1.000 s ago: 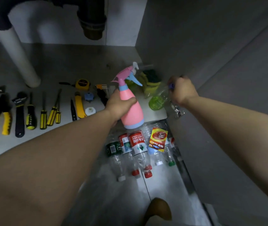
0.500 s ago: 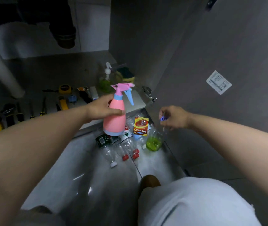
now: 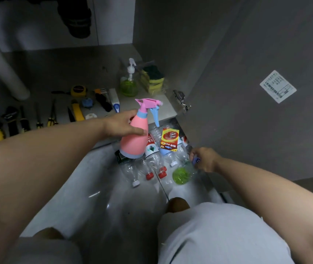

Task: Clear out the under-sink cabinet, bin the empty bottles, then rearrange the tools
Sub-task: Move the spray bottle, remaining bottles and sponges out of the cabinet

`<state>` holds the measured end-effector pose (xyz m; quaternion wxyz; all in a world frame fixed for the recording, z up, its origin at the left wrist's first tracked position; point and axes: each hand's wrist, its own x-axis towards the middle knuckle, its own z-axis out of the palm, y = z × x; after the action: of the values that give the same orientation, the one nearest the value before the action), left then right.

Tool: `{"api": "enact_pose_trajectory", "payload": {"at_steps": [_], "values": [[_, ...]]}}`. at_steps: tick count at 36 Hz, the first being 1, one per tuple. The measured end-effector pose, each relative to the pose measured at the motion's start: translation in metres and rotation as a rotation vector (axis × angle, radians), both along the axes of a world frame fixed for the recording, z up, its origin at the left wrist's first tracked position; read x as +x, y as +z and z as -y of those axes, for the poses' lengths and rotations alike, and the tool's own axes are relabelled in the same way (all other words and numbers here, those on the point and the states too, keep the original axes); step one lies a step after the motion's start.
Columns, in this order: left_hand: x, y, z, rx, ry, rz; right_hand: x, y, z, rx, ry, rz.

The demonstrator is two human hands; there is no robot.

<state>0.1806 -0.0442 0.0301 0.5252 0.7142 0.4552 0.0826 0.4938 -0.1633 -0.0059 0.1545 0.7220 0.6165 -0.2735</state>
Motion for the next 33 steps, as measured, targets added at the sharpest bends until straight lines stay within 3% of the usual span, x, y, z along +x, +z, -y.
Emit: {"api": "enact_pose_trajectory", "payload": {"at_steps": [13, 15, 17, 20, 25, 33], "values": [[0.002, 0.013, 0.007, 0.001, -0.042, -0.002, -0.019, 0.043, -0.021, -0.228, 0.206, 0.141], [-0.001, 0.017, 0.009, 0.017, -0.048, -0.01, -0.029, 0.062, -0.037, -0.02, 0.091, 0.003], [-0.005, 0.02, 0.011, 0.039, -0.056, -0.023, -0.047, 0.089, -0.054, 0.196, -0.086, -0.256], [-0.015, 0.023, 0.013, 0.051, -0.068, -0.039, -0.085, 0.126, -0.073, 0.18, -0.282, -0.634], [-0.035, 0.027, 0.016, 0.072, -0.052, -0.023, -0.145, 0.143, -0.084, 0.233, 0.008, -0.493], [-0.09, 0.021, 0.009, 0.101, 0.056, -0.156, -0.205, 0.115, -0.097, 0.267, 0.173, -0.297]]}}
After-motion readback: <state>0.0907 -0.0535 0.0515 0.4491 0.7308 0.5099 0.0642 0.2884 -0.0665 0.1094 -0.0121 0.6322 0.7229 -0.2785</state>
